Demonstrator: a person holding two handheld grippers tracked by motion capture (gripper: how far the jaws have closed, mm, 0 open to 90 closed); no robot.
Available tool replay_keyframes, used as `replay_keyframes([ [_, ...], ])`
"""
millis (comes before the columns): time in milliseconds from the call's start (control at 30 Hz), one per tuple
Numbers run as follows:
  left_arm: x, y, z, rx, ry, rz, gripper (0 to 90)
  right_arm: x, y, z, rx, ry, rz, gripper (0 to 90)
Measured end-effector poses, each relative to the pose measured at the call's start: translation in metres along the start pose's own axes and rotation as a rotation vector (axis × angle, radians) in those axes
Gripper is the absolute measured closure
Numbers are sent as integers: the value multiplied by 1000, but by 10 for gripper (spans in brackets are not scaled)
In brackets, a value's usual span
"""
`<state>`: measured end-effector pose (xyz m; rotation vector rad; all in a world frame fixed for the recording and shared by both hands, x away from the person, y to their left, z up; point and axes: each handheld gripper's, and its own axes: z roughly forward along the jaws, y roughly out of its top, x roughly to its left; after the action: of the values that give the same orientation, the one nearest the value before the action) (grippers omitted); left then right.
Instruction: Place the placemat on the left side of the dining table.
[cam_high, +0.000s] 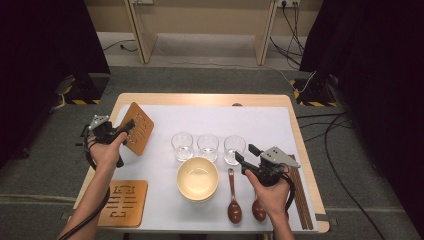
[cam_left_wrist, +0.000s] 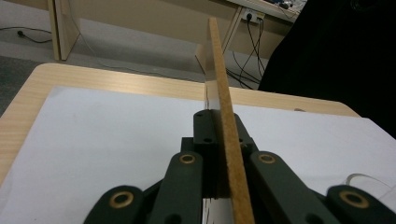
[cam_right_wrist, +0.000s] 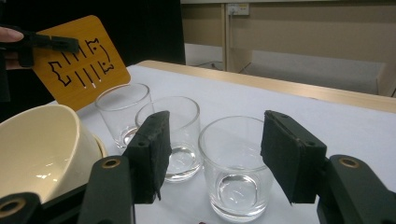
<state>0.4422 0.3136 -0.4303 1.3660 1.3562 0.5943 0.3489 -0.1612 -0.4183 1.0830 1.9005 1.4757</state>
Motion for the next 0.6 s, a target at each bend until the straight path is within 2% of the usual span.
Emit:
replay_keyframes([
  [300,-3,-3,10,6,4,-17,857,0,0,0,0,0,3,430],
  [600,-4,-9,19,16,9,-54,856,-1,-1,0,0,-1,4,430],
])
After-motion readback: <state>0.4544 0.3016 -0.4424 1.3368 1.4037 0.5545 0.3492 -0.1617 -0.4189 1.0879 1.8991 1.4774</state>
